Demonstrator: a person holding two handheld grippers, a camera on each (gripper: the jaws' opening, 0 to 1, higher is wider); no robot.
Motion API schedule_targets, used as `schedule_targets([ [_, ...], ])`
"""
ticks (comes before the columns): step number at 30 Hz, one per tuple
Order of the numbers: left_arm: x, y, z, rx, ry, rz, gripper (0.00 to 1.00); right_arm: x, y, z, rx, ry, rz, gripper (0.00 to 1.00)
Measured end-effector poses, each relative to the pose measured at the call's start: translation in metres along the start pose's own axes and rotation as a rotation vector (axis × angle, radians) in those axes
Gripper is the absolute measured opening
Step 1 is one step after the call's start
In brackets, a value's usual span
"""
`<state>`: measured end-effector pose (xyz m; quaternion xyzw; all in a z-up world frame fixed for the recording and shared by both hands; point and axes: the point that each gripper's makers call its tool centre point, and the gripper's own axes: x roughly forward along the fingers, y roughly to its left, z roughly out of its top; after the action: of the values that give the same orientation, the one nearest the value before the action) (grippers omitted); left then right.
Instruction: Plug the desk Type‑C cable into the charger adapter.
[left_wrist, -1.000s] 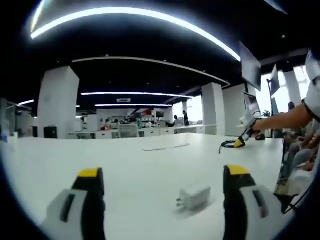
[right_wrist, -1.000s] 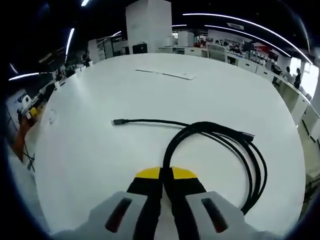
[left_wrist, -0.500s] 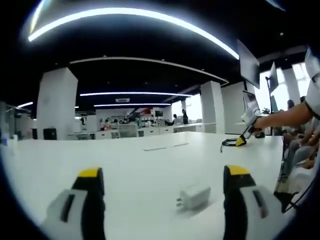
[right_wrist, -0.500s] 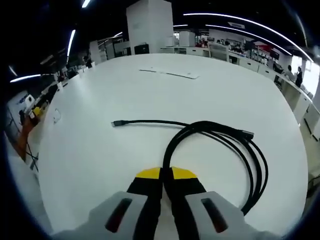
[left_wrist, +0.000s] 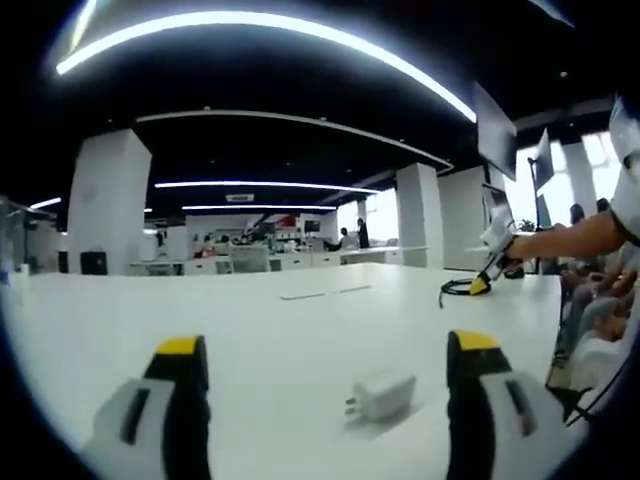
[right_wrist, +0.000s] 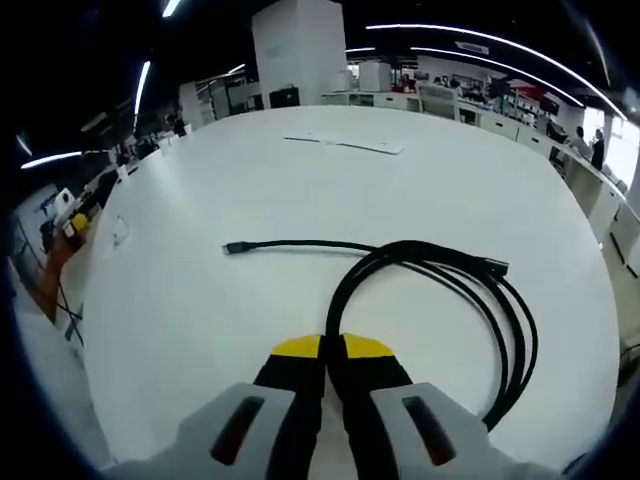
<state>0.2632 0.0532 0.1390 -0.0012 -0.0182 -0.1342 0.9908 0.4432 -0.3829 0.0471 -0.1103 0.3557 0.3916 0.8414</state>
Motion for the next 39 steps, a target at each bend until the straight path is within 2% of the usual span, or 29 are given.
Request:
schedule_targets([
  [19,0.001,-0.005,-0.009,-0.004,0.029,-0.019,1.00,-0.005,0.022,-0.009,-0.002,0.030,0.030,0.03],
  [39,-0.001,-0.006,-0.008,0.003,0.029,-0.017,1.00,-0.014,0.043,-0.016,-0.027,0.051,0.070,0.04],
])
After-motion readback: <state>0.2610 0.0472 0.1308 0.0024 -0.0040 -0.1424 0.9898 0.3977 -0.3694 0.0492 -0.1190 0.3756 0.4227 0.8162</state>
